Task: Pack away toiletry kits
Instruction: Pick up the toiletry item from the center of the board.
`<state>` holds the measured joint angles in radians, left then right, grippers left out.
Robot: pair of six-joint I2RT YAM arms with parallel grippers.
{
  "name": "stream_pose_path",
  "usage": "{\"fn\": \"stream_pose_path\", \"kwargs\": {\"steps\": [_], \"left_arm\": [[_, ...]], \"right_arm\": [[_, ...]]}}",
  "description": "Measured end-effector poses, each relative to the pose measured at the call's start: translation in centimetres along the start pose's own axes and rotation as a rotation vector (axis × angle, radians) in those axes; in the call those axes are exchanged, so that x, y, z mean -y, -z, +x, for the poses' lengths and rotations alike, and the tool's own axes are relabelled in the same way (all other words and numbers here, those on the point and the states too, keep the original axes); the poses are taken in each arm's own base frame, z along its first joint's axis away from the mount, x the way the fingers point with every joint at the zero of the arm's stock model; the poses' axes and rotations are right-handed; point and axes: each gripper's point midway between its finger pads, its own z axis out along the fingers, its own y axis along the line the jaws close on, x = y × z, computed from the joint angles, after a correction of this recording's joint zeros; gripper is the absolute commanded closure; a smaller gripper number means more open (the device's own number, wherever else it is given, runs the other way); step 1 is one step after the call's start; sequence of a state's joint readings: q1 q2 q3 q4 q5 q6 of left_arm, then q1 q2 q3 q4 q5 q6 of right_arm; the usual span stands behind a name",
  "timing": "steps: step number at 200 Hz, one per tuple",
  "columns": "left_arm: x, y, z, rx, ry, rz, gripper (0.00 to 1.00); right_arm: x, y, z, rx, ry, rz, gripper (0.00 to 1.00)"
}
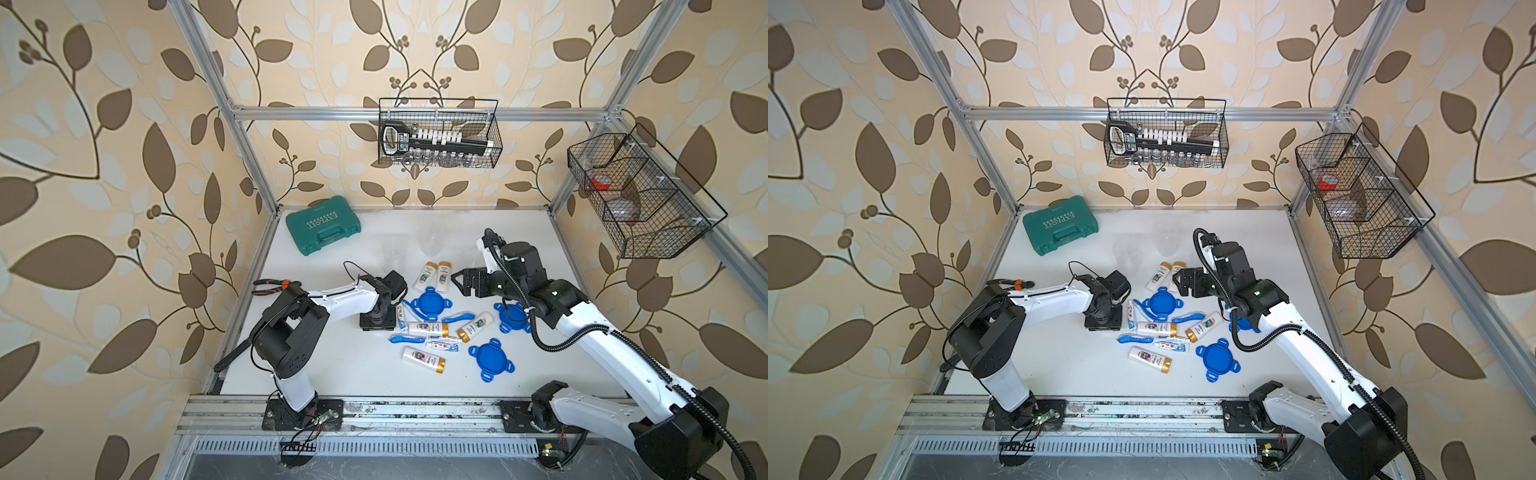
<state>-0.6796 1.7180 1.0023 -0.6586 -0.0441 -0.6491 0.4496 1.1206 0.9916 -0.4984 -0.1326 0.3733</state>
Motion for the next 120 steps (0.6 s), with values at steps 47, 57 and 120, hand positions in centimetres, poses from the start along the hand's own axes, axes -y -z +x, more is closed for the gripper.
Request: {"fn": "stream_pose_path", "kwargs": {"steps": [47,57,120], "left_arm": [[0.7,0.5,0.7,0.030,-0.065,0.055,0.76],[0.7,1.0,1.0,0.036,-0.075,0.075,0.79],[2.3,11.5,0.5,0.295,-0.212,0.342,0.85]], "right_arm": [[-1.5,0.3,-1.6,-0.051,-0.011,-0.028,0.04],[-2.2,0.4,-2.1,-0.064,-0.019,-0.048,0.04],[-4.8,-1.2,1.3,-0.328,-0.108,-0.213,0.02]]}}
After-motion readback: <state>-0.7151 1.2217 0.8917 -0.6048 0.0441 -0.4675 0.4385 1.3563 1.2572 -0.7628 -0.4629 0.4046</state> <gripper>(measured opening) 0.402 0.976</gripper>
